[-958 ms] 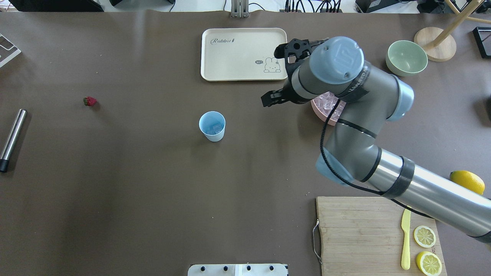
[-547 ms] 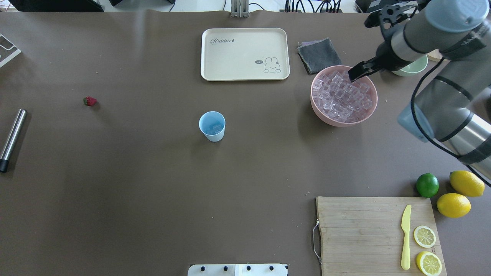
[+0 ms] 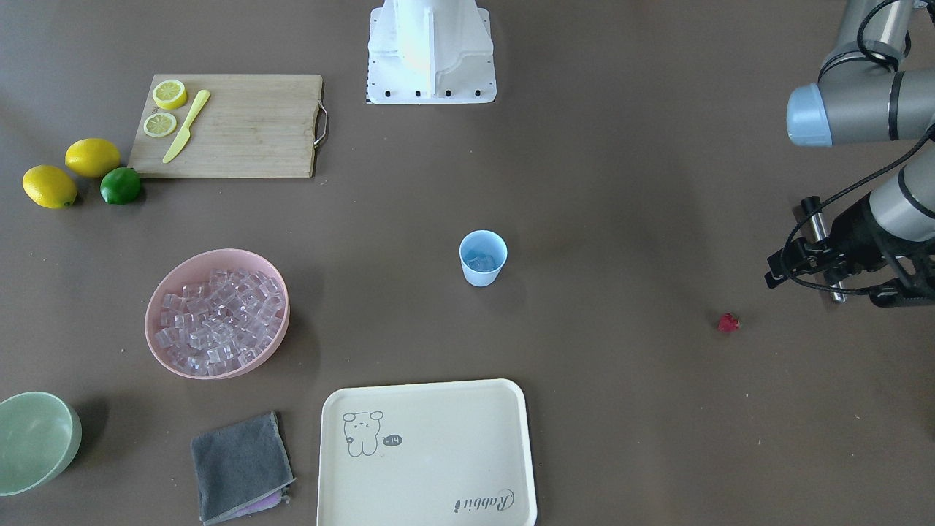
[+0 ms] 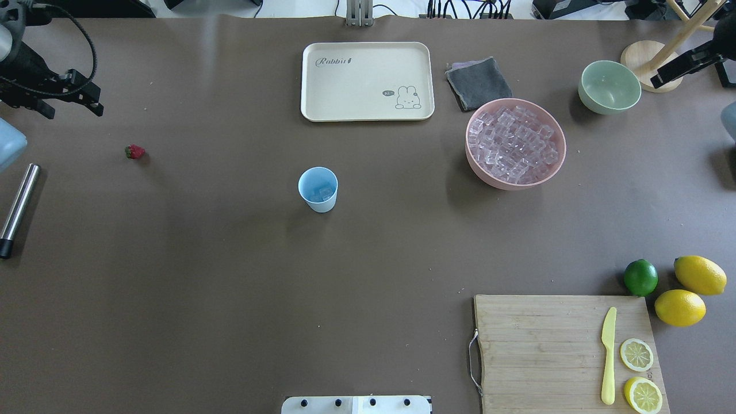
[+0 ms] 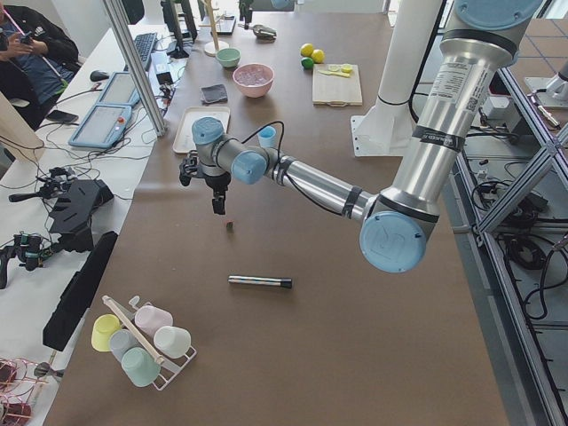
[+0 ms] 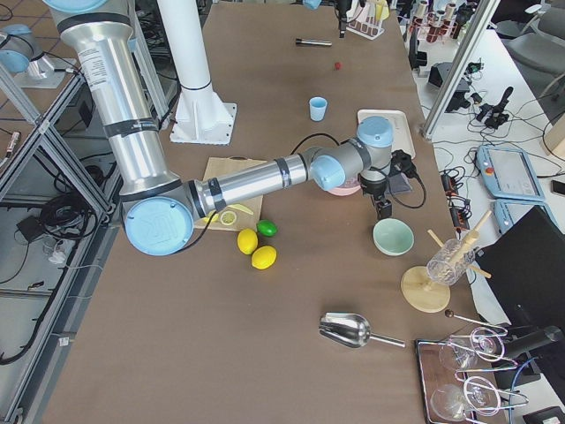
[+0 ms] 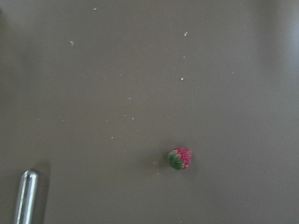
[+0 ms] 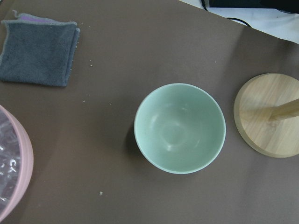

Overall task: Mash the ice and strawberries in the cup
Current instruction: 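Lower the left gripper onto the red strawberry and close on it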

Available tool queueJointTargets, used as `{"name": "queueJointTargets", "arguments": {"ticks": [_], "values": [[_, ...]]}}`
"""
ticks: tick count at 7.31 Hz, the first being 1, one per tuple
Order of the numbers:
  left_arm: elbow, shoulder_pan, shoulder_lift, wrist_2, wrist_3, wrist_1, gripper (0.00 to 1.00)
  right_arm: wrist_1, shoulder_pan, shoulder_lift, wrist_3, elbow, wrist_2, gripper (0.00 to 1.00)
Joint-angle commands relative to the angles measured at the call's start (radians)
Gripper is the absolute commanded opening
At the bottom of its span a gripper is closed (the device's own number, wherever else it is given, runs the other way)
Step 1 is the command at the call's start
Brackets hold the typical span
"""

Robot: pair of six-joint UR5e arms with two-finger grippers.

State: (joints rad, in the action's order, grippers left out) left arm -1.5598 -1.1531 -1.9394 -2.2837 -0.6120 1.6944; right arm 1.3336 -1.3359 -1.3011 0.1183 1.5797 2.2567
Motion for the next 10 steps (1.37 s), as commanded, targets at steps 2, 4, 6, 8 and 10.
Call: {"name": "queueJointTargets", "arguments": {"ticks": [2, 4, 6, 8, 10], "values": [[0.191, 0.033, -0.113, 0.047, 0.213, 0.014, 0.99, 0.001, -0.136, -0.075, -0.129, -0.090, 0.055, 1.00], [0.199, 0.061, -0.122, 0.065, 0.201, 0.014, 0.99, 0.001, -0.202, -0.090, -0.273, -0.168, 0.053, 1.00], [0.213, 0.072, -0.119, 0.072, 0.209, 0.042, 0.99, 0.003, -0.230, -0.125, -0.278, -0.165, 0.056, 1.00], [0.248, 0.104, -0.101, 0.122, 0.202, 0.120, 0.99, -0.001, -0.229, -0.144, -0.279, -0.164, 0.057, 1.00], [0.311, 0.147, -0.101, 0.138, 0.199, 0.221, 0.99, -0.004, -0.230, -0.147, -0.281, -0.153, 0.058, 1.00]]}}
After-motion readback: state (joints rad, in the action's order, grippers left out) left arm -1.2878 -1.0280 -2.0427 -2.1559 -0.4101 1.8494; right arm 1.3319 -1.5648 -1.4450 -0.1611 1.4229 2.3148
